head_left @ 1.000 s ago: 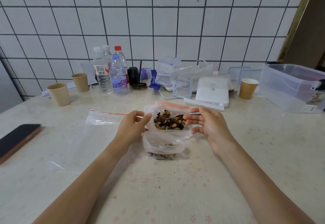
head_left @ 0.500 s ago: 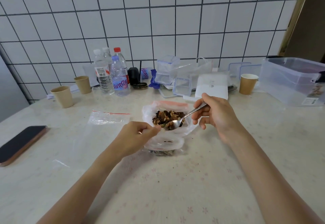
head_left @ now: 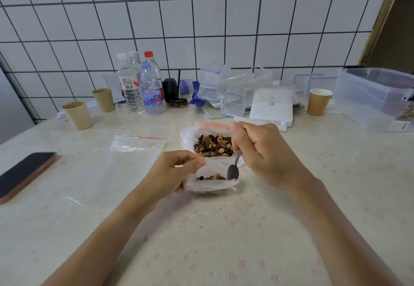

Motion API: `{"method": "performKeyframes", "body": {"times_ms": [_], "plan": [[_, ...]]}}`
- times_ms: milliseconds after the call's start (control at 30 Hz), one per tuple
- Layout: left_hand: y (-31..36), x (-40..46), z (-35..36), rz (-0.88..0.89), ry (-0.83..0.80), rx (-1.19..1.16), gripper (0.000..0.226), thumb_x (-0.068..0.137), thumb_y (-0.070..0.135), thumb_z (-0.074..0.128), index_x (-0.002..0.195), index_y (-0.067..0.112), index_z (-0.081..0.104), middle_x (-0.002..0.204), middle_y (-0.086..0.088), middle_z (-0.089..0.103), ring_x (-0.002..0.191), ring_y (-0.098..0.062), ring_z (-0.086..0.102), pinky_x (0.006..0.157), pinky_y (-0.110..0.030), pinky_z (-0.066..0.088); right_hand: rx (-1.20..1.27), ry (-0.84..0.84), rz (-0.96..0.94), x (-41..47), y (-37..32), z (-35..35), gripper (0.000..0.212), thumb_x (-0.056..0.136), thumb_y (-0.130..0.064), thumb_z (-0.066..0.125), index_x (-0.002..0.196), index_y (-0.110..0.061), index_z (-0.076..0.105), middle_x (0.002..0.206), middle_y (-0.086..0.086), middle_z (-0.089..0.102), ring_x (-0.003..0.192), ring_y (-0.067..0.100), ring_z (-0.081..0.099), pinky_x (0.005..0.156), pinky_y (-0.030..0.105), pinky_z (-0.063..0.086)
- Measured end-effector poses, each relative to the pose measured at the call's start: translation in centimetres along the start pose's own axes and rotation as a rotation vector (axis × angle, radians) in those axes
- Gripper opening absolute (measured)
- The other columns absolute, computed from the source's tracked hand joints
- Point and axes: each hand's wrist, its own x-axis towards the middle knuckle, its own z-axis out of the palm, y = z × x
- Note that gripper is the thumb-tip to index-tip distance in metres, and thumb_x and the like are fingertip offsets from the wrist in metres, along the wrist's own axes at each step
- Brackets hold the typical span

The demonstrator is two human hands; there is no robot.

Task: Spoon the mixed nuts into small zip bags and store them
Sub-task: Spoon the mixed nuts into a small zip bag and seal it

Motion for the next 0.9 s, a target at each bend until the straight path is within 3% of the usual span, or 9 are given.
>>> {"method": "performKeyframes", "body": {"times_ms": [33,100,167,200,333,500,667,800,900], "plan": [[0.1,0.0,0.0,-0.007,0.004,-0.013,0.021,0.093,0.037,0.074,0.09,0.017,0.08,0.073,-0.002,0.054,0.054,-0.015,0.043,0.048,-0.024,0.041,-0.042,0.01,-0.062,0.0,-0.3,0.0,0.044,0.111,-0.027,0.039,0.077,-0.048,0.056,0.057,-0.01,0.05,0.052,0.014,0.049,0.056,0.028,0.039],[0.2,0.0,0.1,-0.022,0.007,-0.052,0.018,0.093,0.034,0.074,0.09,0.017,0.08,0.075,-0.003,0.055,0.054,-0.015,0.043,0.046,-0.024,0.04,-0.108,0.04,-0.152,-0.2,-0.7,0.2,0.033,0.11,-0.027,0.04,0.091,-0.031,0.067,0.062,-0.014,0.049,0.057,0.001,0.05,0.06,0.017,0.035],[0.2,0.0,0.2,-0.037,0.009,-0.077,0.018,0.094,0.033,0.074,0.089,0.017,0.081,0.075,-0.003,0.055,0.053,-0.013,0.044,0.045,-0.023,0.04,-0.135,0.063,-0.184,-0.4,-0.8,0.6,0.037,0.108,-0.025,0.041,0.095,-0.008,0.07,0.078,-0.005,0.056,0.065,-0.018,0.049,0.067,0.004,0.033],[0.2,0.0,0.1,-0.043,0.015,-0.07,0.018,0.094,0.033,0.074,0.089,0.016,0.08,0.075,-0.003,0.056,0.052,-0.013,0.044,0.044,-0.022,0.04,-0.125,0.059,-0.187,-0.4,-0.8,0.7,0.038,0.108,-0.025,0.041,0.093,-0.005,0.069,0.086,-0.004,0.057,0.067,-0.022,0.048,0.068,0.001,0.032],[-0.1,0.0,-0.1,-0.008,0.057,0.082,0.025,0.093,0.044,0.073,0.085,0.02,0.078,0.074,0.001,0.064,0.047,-0.013,0.046,0.046,-0.024,0.043,0.061,0.089,-0.08,-0.2,-0.4,1.0,0.038,0.11,-0.026,0.039,0.076,-0.024,0.056,0.053,-0.016,0.049,0.05,0.001,0.052,0.056,0.01,0.033],[-0.2,0.4,-1.1,0.064,0.181,0.271,0.038,0.087,0.064,0.068,0.079,0.028,0.077,0.071,0.01,0.069,0.047,-0.004,0.057,0.048,-0.013,0.041,0.324,0.345,0.253,0.4,1.7,1.1,0.048,0.112,-0.033,0.039,0.072,-0.016,0.058,0.05,0.003,0.057,0.042,0.009,0.051,0.046,0.016,0.039],[-0.2,1.8,-2.1,-0.009,0.278,0.306,0.038,0.092,0.06,0.063,0.087,0.023,0.071,0.076,0.007,0.073,0.062,-0.007,0.071,0.06,-0.032,0.055,0.435,0.386,0.558,0.7,4.4,1.5,0.048,0.111,-0.034,0.041,0.08,-0.005,0.062,0.053,0.007,0.065,0.044,0.019,0.06,0.036,0.027,0.042],[0.0,4.3,-2.8,-0.051,0.326,0.433,0.052,0.092,0.065,0.06,0.116,0.019,0.061,0.111,0.006,0.069,0.086,-0.015,0.072,0.082,-0.044,0.061,0.416,0.347,0.634,0.7,5.4,1.9,0.045,0.111,-0.032,0.043,0.084,-0.005,0.067,0.06,0.007,0.07,0.049,0.017,0.064,0.039,0.026,0.045],[0.6,6.1,-2.3,-0.11,0.298,0.447,0.077,0.09,0.071,0.058,0.144,0.018,0.048,0.131,-0.002,0.061,0.085,-0.014,0.072,0.087,-0.043,0.061,0.358,0.314,0.661,0.7,5.6,2.2,0.045,0.11,-0.032,0.044,0.086,-0.004,0.069,0.065,0.009,0.073,0.054,0.019,0.066,0.042,0.027,0.048]]}}
